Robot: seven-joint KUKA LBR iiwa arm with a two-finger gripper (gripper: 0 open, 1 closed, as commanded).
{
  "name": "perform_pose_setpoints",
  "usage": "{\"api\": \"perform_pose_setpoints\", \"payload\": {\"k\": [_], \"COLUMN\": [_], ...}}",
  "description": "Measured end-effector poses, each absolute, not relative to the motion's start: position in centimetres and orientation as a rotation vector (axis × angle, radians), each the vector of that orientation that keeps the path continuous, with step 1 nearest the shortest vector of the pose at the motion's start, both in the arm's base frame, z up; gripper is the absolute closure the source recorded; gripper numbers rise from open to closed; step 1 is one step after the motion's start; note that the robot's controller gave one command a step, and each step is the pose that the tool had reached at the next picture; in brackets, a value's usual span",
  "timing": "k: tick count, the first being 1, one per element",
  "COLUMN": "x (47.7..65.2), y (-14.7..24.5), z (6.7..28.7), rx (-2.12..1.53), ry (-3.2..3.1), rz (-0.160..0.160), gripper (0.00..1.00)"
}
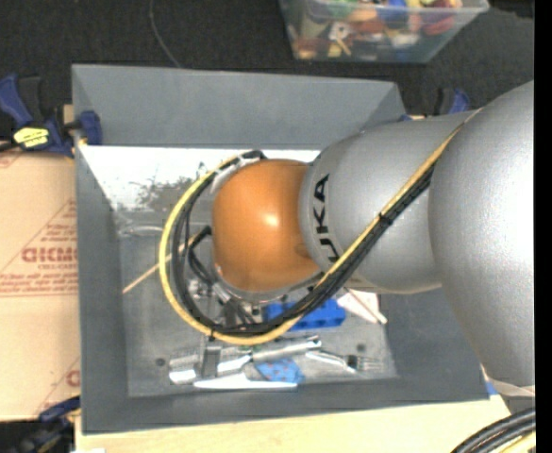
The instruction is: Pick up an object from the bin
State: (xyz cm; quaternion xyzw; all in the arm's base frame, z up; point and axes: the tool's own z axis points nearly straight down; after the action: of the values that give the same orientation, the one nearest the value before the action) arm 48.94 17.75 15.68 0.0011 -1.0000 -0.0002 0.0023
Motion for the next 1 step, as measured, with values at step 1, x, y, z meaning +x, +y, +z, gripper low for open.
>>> {"api": "perform_pose_setpoints", "payload": {"k": [1], "x": [49.13], "y": [17.69], "z": [15.94], "rx": [-0.002], "ry": [-3.143], "rz": [-0.003], "gripper": [0.00]}}
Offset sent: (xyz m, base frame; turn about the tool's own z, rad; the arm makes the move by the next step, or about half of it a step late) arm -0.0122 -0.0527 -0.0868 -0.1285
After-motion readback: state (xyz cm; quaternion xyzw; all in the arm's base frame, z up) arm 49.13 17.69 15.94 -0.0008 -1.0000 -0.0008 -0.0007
